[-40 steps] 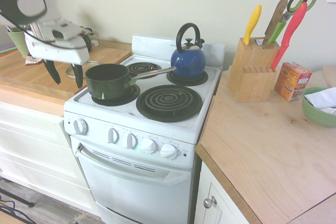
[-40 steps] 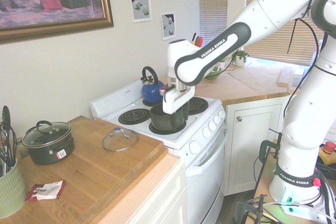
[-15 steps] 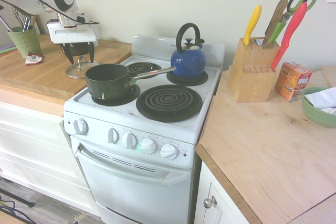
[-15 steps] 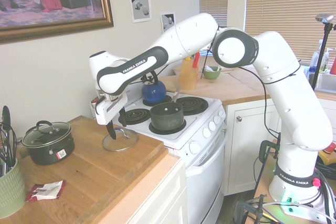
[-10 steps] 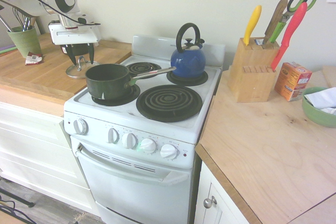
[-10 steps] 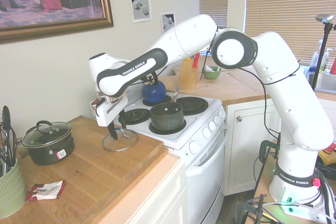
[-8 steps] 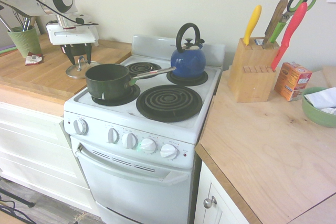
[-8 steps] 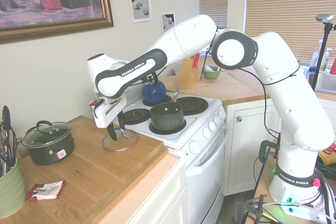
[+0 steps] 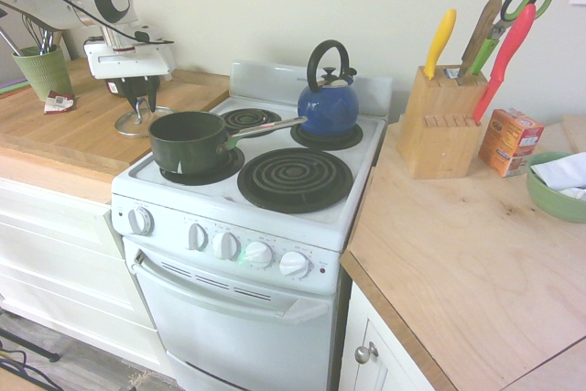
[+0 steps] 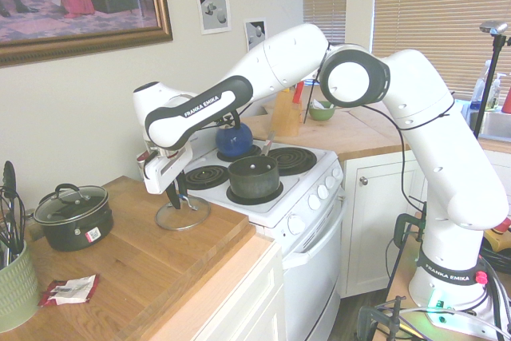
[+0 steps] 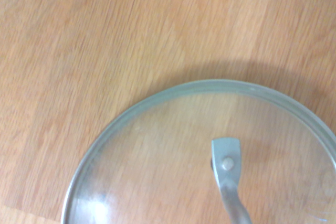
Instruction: Cover the lid of the pot
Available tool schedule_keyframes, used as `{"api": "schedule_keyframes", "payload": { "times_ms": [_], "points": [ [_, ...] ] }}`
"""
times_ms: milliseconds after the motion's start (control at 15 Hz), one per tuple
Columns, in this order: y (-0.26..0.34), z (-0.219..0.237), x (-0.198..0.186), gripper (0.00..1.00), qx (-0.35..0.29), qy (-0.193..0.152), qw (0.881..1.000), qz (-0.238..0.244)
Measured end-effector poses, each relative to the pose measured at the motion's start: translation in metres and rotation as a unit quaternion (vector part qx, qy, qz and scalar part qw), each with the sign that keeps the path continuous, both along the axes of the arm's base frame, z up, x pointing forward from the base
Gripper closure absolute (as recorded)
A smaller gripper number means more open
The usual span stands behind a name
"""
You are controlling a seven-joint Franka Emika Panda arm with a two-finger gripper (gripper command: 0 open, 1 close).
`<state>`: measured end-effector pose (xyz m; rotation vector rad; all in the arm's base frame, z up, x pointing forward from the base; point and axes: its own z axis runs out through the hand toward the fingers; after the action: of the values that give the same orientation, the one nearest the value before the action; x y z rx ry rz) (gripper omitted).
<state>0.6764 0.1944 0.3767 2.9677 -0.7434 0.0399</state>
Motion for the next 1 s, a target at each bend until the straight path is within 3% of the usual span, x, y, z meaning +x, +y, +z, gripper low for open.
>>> {"api": "schedule_keyframes", "payload": {
  "times_ms": [533, 1000],
  "points": [
    [-0.011, 0.015, 0.006, 1.00, 0.008, -0.011, 1.000, -0.021],
    [-0.052, 0.132, -0.014, 1.00, 0.035, -0.051, 0.994, -0.087]
  ]
}}
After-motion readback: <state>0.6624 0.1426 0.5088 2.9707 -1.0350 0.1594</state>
